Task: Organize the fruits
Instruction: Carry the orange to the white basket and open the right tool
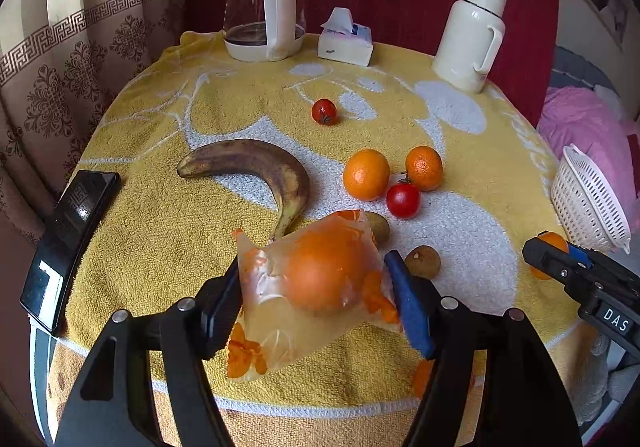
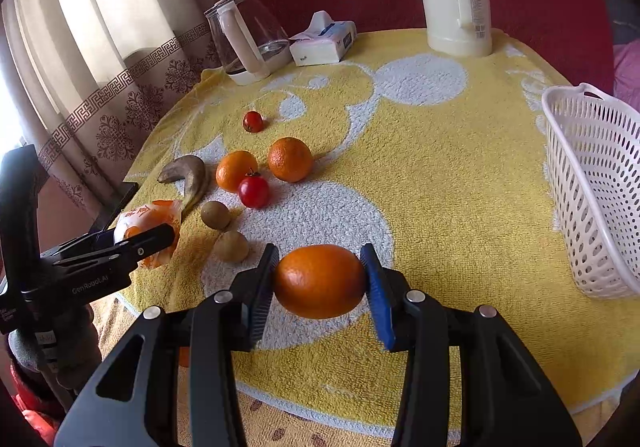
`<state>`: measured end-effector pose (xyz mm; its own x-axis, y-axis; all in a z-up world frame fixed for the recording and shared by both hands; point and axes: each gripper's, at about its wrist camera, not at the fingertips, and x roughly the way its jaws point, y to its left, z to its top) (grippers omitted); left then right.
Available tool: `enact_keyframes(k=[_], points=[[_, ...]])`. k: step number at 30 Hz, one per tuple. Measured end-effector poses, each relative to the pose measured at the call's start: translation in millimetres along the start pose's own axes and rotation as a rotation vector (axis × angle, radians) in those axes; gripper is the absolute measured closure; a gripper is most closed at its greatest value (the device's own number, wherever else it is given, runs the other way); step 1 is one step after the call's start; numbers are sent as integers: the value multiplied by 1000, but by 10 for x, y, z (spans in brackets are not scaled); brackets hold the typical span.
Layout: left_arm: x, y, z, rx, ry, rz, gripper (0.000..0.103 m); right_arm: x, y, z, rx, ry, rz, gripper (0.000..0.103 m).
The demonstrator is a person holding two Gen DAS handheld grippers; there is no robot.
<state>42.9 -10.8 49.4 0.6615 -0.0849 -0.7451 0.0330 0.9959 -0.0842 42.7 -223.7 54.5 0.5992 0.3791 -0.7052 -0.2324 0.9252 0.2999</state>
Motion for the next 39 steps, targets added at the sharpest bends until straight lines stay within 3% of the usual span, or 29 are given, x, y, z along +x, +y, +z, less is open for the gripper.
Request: enact_keyframes(k=[10, 22, 29, 36, 39], points=[[-198, -101, 35, 29, -55, -7, 35, -508, -251, 201, 57, -140, -30, 60], [-328, -297, 124, 66, -85, -11, 35, -1037, -1080, 305, 225, -268, -191, 60], [-365, -574, 214, 117, -87, -26, 35, -1031, -1636, 210, 326, -240, -284, 59], [-381, -1019, 345, 208, -91, -54, 35, -937, -1811, 96, 352, -202, -300, 58], [-384, -1274, 405, 257, -95, -83, 35, -998, -1804, 94, 356, -227, -300, 44]])
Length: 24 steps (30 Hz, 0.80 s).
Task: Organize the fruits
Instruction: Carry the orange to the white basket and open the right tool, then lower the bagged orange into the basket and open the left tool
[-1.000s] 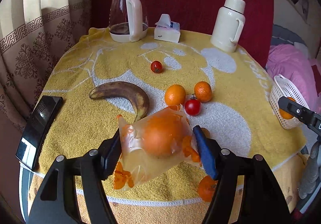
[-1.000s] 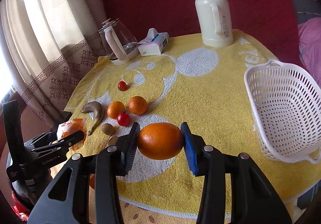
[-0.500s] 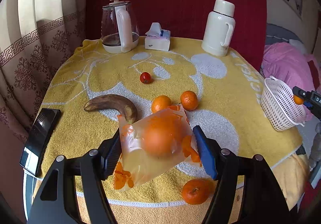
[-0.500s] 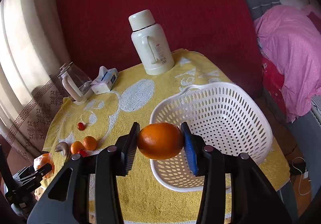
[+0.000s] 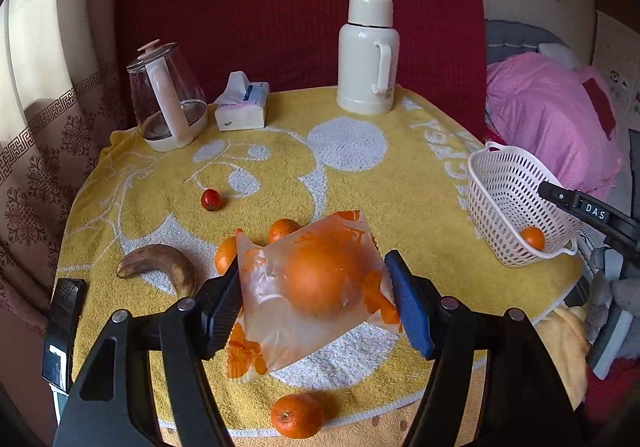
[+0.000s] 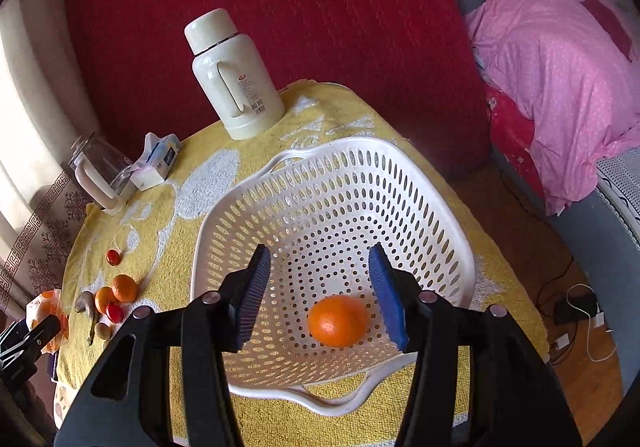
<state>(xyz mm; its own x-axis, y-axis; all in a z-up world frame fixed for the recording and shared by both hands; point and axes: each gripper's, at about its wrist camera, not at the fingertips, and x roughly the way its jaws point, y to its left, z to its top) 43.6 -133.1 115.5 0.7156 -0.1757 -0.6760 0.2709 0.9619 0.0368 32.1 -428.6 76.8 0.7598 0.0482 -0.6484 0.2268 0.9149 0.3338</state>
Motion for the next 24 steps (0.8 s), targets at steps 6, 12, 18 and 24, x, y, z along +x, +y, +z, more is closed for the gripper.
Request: enact_keyframes(k=[6, 12, 18, 24], points=[[134, -517, 247, 90, -10, -103, 35, -209, -149, 62, 69, -76, 8, 41], [331, -1061, 463, 153, -6, -209, 35, -488, -281, 85, 115, -205, -36, 37], [579, -1508, 554, 214, 13, -278, 34, -601, -342, 91, 126, -275, -59, 28], [817, -1757, 609, 235, 49, -304, 33, -556, -474, 75, 170, -282, -71, 27]])
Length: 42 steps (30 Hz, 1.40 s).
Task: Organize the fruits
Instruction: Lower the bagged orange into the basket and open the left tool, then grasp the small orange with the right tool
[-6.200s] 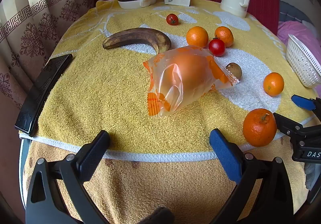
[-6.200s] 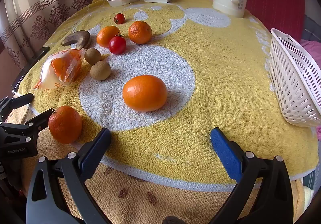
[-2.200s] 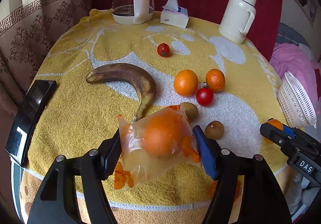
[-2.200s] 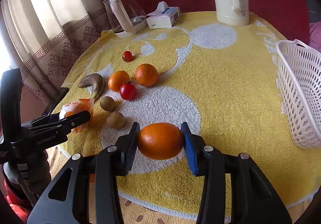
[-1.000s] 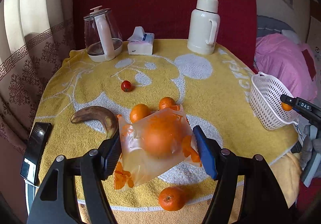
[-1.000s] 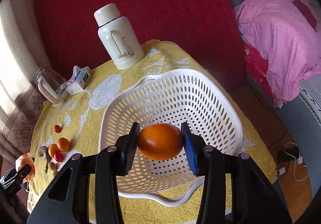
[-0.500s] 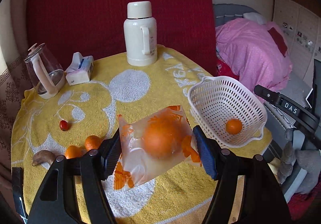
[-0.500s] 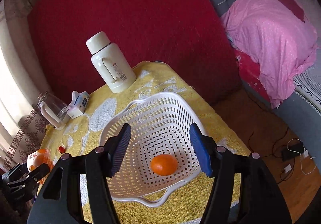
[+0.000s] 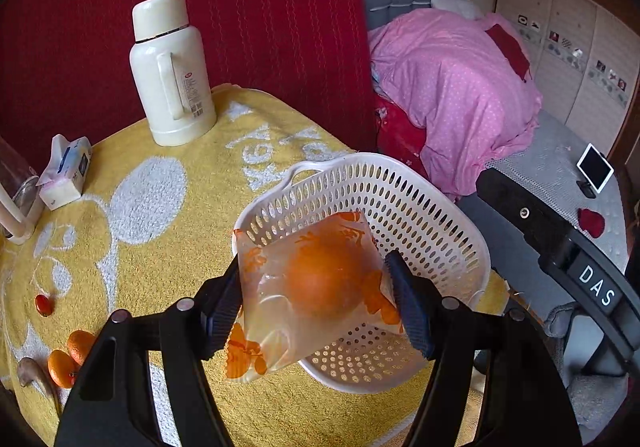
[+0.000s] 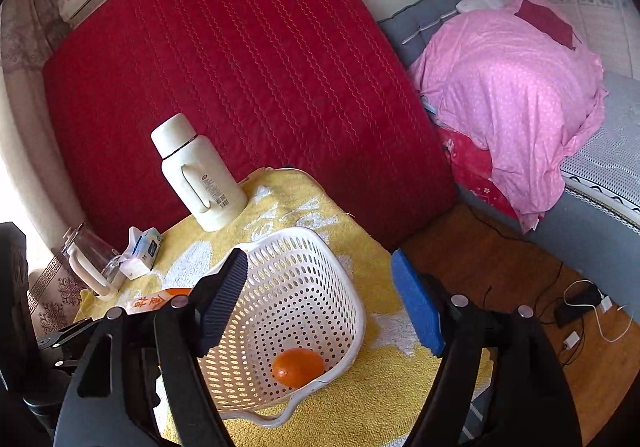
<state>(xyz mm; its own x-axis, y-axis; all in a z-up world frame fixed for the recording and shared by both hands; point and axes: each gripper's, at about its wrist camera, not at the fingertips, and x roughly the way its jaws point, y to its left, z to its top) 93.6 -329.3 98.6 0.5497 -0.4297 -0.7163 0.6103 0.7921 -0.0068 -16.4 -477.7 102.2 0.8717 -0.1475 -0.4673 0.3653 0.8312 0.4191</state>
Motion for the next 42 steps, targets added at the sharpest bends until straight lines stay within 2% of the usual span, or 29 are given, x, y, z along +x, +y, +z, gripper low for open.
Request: enact_keyframes(k=[2, 3, 5, 13, 23, 28, 34, 42], points=[[60, -21, 28, -2, 1, 1, 29, 38, -73, 4, 29, 10, -6, 27], [73, -16, 36, -7, -2, 2, 20, 59, -114, 5, 48, 17, -11, 27], [63, 10, 47, -23, -18, 0, 12, 83, -178, 10, 73, 24, -22, 27], [-31, 215, 50, -75, -34, 44, 12, 74, -190, 5, 75, 18, -22, 27], [-416, 537, -15, -138, -89, 140, 11, -31, 24, -72, 16, 1, 7, 27], [-682, 719, -66, -164, -133, 222, 11, -107, 225, -142, -30, -3, 58, 26], [-991, 952, -147, -150, -193, 391, 11, -155, 564, -283, -106, 44, 152, 26], [-1433, 1453, -348, -234, -260, 458, 11, -208, 1071, -550, -222, 118, 272, 26]])
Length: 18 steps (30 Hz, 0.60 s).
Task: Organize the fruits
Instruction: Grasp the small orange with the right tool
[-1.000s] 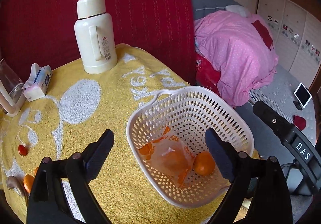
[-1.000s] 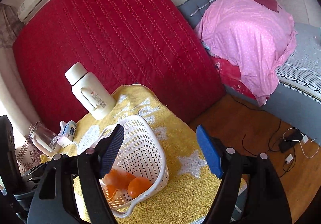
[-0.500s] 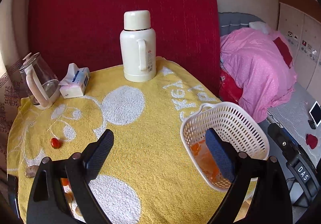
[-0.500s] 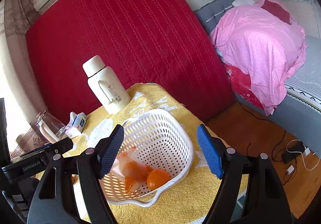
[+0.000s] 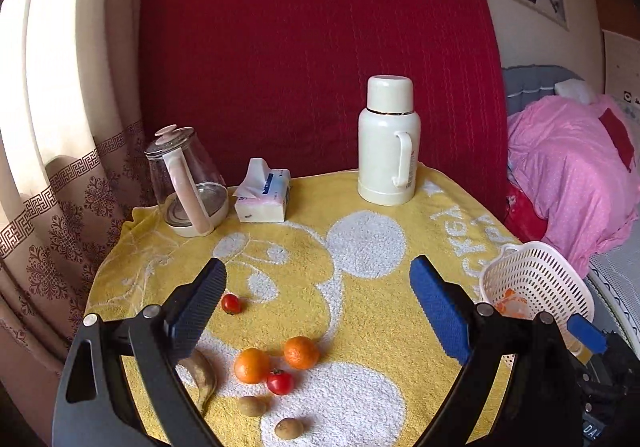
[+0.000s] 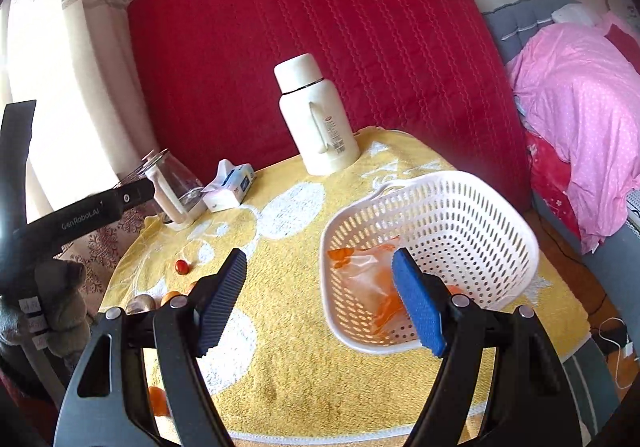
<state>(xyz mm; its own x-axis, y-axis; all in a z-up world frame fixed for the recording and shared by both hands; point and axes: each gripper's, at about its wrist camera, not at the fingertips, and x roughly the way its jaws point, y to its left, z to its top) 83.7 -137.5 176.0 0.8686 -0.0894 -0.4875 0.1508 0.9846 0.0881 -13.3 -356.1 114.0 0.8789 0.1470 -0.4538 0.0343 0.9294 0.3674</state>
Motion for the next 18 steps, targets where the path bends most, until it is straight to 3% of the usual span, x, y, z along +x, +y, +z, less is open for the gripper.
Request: enact_keyframes(k=[10, 18], points=[[78, 941, -169, -163, 46, 123, 11, 293, 598, -289, -129, 157, 157, 26], [137, 1490, -450, -257, 94, 168, 11, 506, 914, -548, -162, 302, 273, 26]])
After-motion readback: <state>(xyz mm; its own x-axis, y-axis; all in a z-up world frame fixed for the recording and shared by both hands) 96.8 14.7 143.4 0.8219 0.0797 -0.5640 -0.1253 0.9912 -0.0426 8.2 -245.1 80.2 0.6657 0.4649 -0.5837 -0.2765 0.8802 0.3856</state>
